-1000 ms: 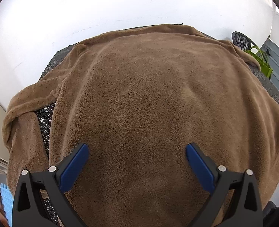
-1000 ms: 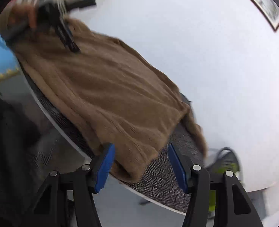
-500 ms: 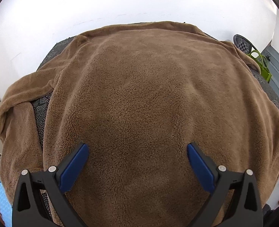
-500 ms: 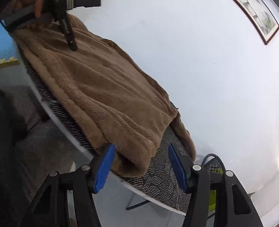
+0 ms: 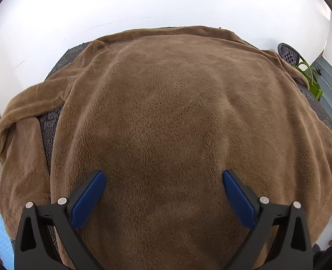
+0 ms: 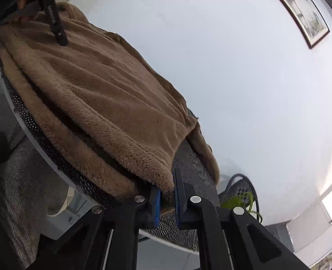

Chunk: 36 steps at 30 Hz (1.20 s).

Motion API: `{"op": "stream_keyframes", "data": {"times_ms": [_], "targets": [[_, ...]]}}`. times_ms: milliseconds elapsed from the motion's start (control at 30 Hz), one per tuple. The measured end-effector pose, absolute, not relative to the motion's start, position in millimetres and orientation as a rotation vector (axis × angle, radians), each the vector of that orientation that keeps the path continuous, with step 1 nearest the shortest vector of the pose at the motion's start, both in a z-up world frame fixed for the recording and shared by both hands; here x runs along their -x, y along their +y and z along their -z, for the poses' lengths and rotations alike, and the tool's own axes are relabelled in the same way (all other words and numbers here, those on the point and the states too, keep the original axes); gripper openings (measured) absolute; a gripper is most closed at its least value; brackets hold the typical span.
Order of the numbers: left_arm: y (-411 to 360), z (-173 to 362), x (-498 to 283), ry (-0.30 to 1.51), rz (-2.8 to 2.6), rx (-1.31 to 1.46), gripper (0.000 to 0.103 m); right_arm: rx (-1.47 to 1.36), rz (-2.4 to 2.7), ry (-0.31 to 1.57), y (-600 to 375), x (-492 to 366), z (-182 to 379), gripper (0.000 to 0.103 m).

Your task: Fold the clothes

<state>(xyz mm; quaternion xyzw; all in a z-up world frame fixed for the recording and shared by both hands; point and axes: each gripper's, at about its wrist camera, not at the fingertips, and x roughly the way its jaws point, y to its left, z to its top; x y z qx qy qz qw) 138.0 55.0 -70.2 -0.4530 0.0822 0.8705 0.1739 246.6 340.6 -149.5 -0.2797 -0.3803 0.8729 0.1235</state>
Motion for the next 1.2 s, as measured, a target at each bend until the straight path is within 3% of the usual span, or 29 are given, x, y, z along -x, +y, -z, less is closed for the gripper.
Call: {"op": "stream_keyframes", "data": {"times_ms": [267, 367, 467, 500, 533, 600, 633, 700, 833, 1033, 1200], "targets": [[46.5, 67.6, -149.4, 0.241, -2.454, 1.261, 0.103, 1.074, -2.560, -1.054, 339.2, -259.0, 160.2, 0.009], [41.0, 62.8, -147.9, 0.221, -2.438, 1.253, 0.103, 1.141, -2.660, -0.953, 348.5, -255.1, 143.9, 0.010], [26.0, 48.4, -149.8, 0.218, -2.478, 1.196, 0.103, 1.236, -2.811, -0.705, 371.4, -251.5, 118.6, 0.030], [19.7, 43.4, -150.1, 0.225, -2.502, 1.178, 0.103, 1.242, -2.860, -0.608, 379.8, -253.0, 107.6, 0.040], [12.3, 39.2, -150.0, 0.227, -2.529, 1.168, 0.103, 1.231, -2.909, -0.505, 388.2, -253.8, 96.2, 0.057], [-6.2, 31.8, -146.9, 0.217, -2.588, 1.160, 0.103, 1.148, -3.002, -0.285, 403.6, -254.5, 73.3, 0.069], [-16.2, 29.4, -143.3, 0.197, -2.620, 1.171, 0.103, 1.096, -3.035, -0.187, 407.8, -256.0, 64.6, 0.069], [-42.4, 29.2, -133.6, 0.089, -2.665, 1.218, 0.103, 1.018, -3.078, -0.043, 412.8, -243.4, 49.8, 0.069], [-89.5, 36.7, -109.7, -0.295, -2.594, 1.302, 0.103, 0.993, -3.132, 0.015, 397.8, -193.8, 40.6, 0.077], [-111.1, 39.6, -65.0, -0.492, -2.564, 1.319, 0.103, 1.159, -3.121, 0.142, 362.1, -95.8, 55.2, 0.078], [-103.1, 44.2, -15.0, -0.753, -2.344, 1.313, 0.103, 1.217, -3.020, 0.085, 344.4, -35.2, 74.7, 0.078]]}}
